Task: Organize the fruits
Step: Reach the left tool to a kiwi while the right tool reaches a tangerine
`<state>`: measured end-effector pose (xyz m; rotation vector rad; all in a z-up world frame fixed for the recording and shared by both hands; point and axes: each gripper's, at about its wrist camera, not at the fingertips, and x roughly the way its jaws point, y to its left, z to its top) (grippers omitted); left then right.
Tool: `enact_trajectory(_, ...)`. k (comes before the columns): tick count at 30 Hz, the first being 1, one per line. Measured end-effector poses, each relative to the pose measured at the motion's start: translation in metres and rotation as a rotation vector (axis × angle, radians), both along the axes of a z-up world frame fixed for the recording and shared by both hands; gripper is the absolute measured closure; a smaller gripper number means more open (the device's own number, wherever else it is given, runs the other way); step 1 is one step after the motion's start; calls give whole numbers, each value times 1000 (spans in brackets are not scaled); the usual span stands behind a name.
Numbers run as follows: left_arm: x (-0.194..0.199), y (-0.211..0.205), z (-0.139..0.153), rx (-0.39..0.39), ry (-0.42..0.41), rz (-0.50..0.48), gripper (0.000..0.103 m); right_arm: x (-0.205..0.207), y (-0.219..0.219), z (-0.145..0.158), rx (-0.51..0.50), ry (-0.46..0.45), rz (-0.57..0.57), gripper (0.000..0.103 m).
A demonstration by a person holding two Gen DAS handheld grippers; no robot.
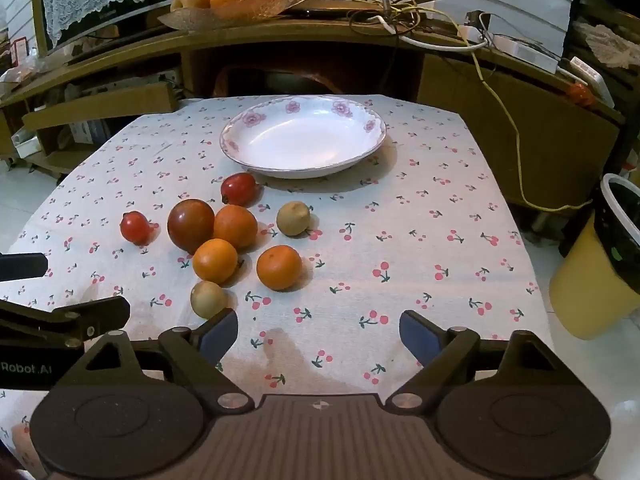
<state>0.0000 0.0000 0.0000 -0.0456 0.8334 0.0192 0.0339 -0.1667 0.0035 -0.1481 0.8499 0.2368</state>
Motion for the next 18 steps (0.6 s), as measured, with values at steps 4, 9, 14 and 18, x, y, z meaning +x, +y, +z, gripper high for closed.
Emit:
enact_trajectory(4, -3, 0, 0, 2, 0, -15, 0, 2, 1, 0, -4, -11, 8, 17)
enact_trajectory(9, 1, -5, -4, 18, -2, -48, 0, 9, -1, -1, -3, -11, 22, 23)
enact_trajectory(14, 3, -13, -4, 45, -9, -102, 0, 19, 1, -5, 4, 5, 50, 32)
enact_trajectory(18, 5, -23, -5, 83, -37, -155, 0, 26, 7, -7, 0, 3, 98, 37)
